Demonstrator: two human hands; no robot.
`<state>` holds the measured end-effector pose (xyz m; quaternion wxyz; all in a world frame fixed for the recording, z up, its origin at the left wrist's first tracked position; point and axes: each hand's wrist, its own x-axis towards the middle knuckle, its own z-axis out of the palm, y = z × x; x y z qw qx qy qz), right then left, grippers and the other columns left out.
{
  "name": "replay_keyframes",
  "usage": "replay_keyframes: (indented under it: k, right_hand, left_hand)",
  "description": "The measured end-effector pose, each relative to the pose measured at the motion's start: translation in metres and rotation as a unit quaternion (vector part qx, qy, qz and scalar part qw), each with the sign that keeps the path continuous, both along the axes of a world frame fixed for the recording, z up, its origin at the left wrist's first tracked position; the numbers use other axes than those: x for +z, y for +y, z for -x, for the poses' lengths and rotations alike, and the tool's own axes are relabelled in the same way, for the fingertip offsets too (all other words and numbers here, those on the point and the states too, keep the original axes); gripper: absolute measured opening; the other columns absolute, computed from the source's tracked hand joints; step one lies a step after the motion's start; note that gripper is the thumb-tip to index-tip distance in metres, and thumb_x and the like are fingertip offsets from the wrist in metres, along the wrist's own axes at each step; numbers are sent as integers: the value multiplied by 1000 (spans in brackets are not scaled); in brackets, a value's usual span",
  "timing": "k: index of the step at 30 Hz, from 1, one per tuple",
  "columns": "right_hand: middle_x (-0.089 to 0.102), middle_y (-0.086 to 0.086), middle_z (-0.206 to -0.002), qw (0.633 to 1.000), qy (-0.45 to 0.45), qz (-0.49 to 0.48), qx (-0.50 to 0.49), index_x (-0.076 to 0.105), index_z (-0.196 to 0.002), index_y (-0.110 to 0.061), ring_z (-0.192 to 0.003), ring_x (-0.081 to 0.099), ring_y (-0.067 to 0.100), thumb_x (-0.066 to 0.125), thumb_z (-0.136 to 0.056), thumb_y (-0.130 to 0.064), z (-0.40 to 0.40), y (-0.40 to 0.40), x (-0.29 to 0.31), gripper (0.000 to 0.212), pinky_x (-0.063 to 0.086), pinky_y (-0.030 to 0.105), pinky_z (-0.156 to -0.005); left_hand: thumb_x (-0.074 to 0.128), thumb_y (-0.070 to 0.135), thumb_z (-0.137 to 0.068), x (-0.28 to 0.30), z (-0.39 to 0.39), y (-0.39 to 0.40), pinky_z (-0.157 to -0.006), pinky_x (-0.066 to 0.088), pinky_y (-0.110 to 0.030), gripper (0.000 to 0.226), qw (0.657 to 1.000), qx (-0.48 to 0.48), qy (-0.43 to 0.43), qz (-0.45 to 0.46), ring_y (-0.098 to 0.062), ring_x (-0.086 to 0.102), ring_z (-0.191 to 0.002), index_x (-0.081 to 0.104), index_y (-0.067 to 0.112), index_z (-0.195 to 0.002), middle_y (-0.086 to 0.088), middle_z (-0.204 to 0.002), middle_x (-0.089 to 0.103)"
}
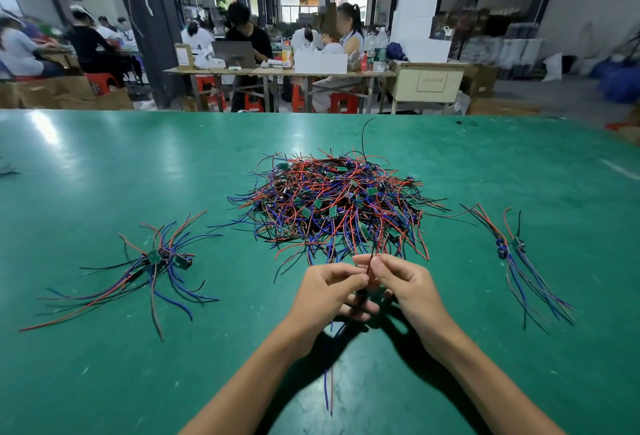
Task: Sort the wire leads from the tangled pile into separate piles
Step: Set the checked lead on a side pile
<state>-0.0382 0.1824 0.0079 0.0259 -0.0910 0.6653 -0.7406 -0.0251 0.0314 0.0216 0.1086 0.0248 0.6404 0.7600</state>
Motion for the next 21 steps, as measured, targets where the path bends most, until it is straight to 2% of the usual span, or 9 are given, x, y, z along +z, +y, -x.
replay_keyframes:
  k: [2, 4, 6, 8, 10, 13, 16, 18, 21]
  right_hand:
    - [77, 6, -92, 999, 31, -29, -17, 79, -96, -19, -80, 69, 16, 58, -100, -19, -1, -2, -2, 22, 56, 27, -73]
    - [77, 2, -91, 991, 77, -97, -54, 78, -95, -25, -82, 70, 20, 56, -102, -21, -3, -6, -4, 23, 56, 30, -77]
    - [76, -2, -84, 982, 96, -140, -86, 75, -92, -31, -71, 69, 21, 53, -97, -31, -5, -12, -5, 23, 54, 24, -65]
    - [73, -3, -75, 982, 83, -130, -113, 72, -87, -31, -58, 63, 13, 52, -98, -27, -6, -17, -8, 23, 49, 20, -53]
    - [68, -3, -65, 984, 56, -112, -129, 70, -82, -27, -51, 55, 9, 52, -100, -18, -4, -22, -12, 26, 45, 21, -49]
    - [62, -12, -58, 981, 15, -102, -163, 67, -78, -21, -51, 52, 7, 51, -98, -16, 3, -20, -12, 27, 43, 21, -49]
    - [64, -16, -63, 977, -12, -85, -195, 69, -81, -19, -53, 55, 4, 49, -99, -12, 10, -13, -9, 28, 45, 21, -51]
    - [69, -8, -77, 973, -33, -58, -219, 68, -82, -18, -55, 55, 10, 46, -99, -11, 16, -9, -5, 28, 45, 26, -47]
    - [70, -1, -93, 965, -63, -18, -255, 66, -86, -17, -59, 52, 15, 43, -99, -11, 23, 0, 3, 27, 45, 27, -41]
  left_hand:
    - [63, 6, -95, -2, -1, 3, -52, 59, -30, 10, 1000, 17, 7, 11, -25, 71, -59, 73, 6, -92, -10, -76, 74]
    - [64, 7, -94, -4, -2, 6, -48, 58, -30, 13, 999, 31, 19, 25, -25, 69, -56, 73, 2, -86, -7, -74, 74]
    - [65, 6, -94, -4, -2, 7, -47, 57, -31, 17, 998, 41, 29, 34, -26, 68, -54, 70, -5, -81, -3, -78, 75]
    - [64, 3, -93, -4, -2, 9, -46, 57, -32, 18, 997, 42, 41, 47, -25, 67, -53, 65, -8, -79, -4, -81, 76]
    - [63, 0, -93, -4, -1, 9, -46, 55, -31, 19, 996, 40, 56, 61, -24, 66, -51, 61, -12, -78, -7, -76, 75]
    - [61, -2, -93, -4, -1, 9, -45, 52, -30, 17, 994, 15, 71, 84, -24, 65, -49, 59, -9, -78, -12, -66, 69]
    - [61, -4, -92, -4, -1, 8, -44, 52, -26, 20, 992, -18, 79, 94, -25, 65, -49, 60, 2, -73, -17, -66, 69]
    - [61, -6, -91, -5, -1, 7, -43, 51, -24, 25, 990, -42, 92, 102, -23, 65, -47, 61, 6, -69, -18, -65, 68]
    - [60, -8, -91, -7, -3, 8, -42, 47, -21, 27, 984, -70, 109, 119, -18, 62, -43, 59, 6, -68, -17, -63, 68]
